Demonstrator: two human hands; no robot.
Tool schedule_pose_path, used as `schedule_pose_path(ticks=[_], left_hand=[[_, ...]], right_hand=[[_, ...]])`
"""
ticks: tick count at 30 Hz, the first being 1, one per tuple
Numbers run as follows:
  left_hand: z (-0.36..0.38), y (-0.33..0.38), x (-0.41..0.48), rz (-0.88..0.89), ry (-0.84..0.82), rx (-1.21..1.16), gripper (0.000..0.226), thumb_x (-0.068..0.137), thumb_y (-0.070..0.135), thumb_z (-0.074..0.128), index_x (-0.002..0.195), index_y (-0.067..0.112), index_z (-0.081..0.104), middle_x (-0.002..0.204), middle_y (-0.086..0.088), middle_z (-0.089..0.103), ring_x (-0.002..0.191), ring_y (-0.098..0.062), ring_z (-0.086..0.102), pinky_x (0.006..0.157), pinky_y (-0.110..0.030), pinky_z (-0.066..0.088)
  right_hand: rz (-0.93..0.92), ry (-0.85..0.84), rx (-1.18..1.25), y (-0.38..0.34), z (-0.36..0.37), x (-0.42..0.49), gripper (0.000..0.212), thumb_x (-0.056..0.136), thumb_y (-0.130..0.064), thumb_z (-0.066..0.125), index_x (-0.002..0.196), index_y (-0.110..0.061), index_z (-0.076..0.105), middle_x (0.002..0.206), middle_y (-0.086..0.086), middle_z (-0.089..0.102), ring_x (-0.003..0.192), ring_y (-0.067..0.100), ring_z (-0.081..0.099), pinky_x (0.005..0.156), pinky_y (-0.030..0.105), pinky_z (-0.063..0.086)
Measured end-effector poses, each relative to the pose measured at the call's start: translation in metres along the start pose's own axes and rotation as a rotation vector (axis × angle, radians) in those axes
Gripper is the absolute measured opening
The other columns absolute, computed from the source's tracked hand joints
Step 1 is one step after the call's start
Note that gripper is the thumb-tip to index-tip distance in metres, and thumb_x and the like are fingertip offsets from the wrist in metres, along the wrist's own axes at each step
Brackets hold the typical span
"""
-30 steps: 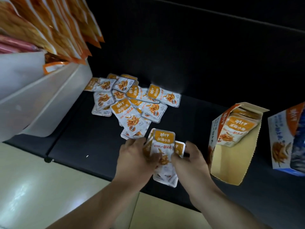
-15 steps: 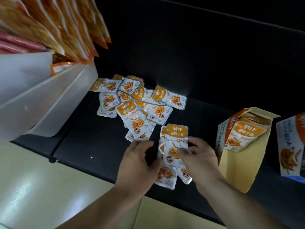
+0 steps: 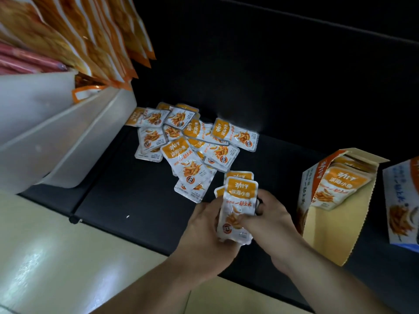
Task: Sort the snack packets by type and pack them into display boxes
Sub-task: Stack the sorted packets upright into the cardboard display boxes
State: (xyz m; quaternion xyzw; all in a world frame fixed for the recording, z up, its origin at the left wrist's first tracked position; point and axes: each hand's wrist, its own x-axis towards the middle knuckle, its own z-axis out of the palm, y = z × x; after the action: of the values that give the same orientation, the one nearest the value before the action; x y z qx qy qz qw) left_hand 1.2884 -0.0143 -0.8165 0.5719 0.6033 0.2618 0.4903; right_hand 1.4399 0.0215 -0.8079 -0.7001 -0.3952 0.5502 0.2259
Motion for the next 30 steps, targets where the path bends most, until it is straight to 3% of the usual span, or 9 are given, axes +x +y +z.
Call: schedule_pose_path(ticks=[4,7,10,12,14,19,24,27,30], left_hand=[[-0.013,0.002,0.005,0.043,-0.044,0.054,0.05,0.079,0.021,0.052,0.118,0.05,0.064,0.107,0.022,0.059,0.105,-0.001,0.057,0.087,-0.028,0.055],[-0.037,-0.017,0.03,0.223,0.288,0.445,0.048,0.082,0.029,0.045,0.124,0.031,0.069,0.13,0.005,0.062,0.116,-0.02,0.056,0.092,-0.045,0.055],[-0.06,-0.023,0.056,0.099,0.202,0.81,0.062,0.099,0.035,0.051,0.158,0.039,0.033,0.17,-0.007,0.017,0.154,-0.038,0.017,0.12,-0.057,0.03],[-0.063,-0.032,0.062,0.011,0.049,0.897,0.067,0.106,0.043,0.038,0.163,0.044,0.004,0.172,-0.007,-0.018,0.158,-0.038,-0.014,0.129,-0.053,0.011],[-0.058,-0.045,0.056,0.058,0.019,0.931,0.064,0.108,0.044,0.027,0.163,0.045,-0.006,0.17,-0.006,-0.028,0.157,-0.036,-0.021,0.13,-0.051,0.009],[-0.047,-0.071,0.016,0.24,0.016,0.952,0.067,0.097,0.038,0.041,0.162,0.042,0.024,0.174,-0.01,0.01,0.157,-0.039,0.018,0.121,-0.053,0.031],[-0.045,-0.076,-0.01,0.427,-0.062,0.739,0.055,0.098,0.04,0.047,0.152,0.048,0.041,0.173,0.003,0.015,0.16,-0.025,0.014,0.124,-0.051,0.027],[-0.044,-0.066,-0.005,0.413,0.137,0.391,0.031,0.095,0.033,0.058,0.124,0.034,0.071,0.163,0.012,0.036,0.149,-0.009,0.038,0.114,-0.038,0.046],[-0.037,-0.059,0.0,0.14,0.384,0.481,0.045,0.083,0.044,0.074,0.125,0.033,0.062,0.139,0.011,0.051,0.121,-0.012,0.05,0.091,-0.037,0.05]], right_hand=[[-0.034,0.026,0.03,-0.002,-0.004,0.003,0.049,0.089,-0.002,0.071,0.116,-0.041,0.062,0.094,-0.019,0.077,0.081,-0.005,0.072,0.057,0.015,0.055],[-0.058,0.072,0.024,-0.004,-0.003,0.005,0.046,0.093,-0.004,0.064,0.117,-0.043,0.062,0.096,-0.021,0.076,0.085,-0.003,0.073,0.063,0.015,0.054],[-0.087,0.11,0.019,-0.004,-0.002,0.005,0.047,0.095,-0.004,0.061,0.116,-0.045,0.061,0.097,-0.02,0.076,0.082,-0.007,0.071,0.056,0.011,0.053],[-0.1,0.128,-0.004,-0.006,-0.002,0.005,0.049,0.095,-0.005,0.061,0.117,-0.048,0.059,0.1,-0.019,0.075,0.082,-0.008,0.071,0.056,0.012,0.053],[-0.109,0.131,-0.039,-0.006,-0.004,0.007,0.05,0.096,-0.005,0.061,0.121,-0.049,0.057,0.104,-0.019,0.074,0.084,-0.009,0.07,0.058,0.01,0.052],[-0.133,0.12,-0.111,-0.008,-0.007,0.008,0.052,0.098,-0.006,0.059,0.124,-0.049,0.051,0.106,-0.019,0.071,0.081,-0.015,0.066,0.052,0.007,0.048],[-0.139,0.118,-0.177,-0.008,-0.006,0.008,0.048,0.095,-0.008,0.063,0.129,-0.041,0.055,0.106,-0.02,0.07,0.088,-0.005,0.067,0.059,0.011,0.05],[-0.118,0.098,-0.178,-0.008,-0.008,0.008,0.047,0.094,-0.007,0.064,0.127,-0.04,0.057,0.106,-0.02,0.07,0.09,-0.002,0.068,0.062,0.015,0.051],[-0.088,0.08,-0.162,-0.008,-0.008,0.009,0.05,0.092,-0.005,0.067,0.128,-0.039,0.057,0.106,-0.018,0.07,0.092,-0.002,0.067,0.061,0.014,0.05]])
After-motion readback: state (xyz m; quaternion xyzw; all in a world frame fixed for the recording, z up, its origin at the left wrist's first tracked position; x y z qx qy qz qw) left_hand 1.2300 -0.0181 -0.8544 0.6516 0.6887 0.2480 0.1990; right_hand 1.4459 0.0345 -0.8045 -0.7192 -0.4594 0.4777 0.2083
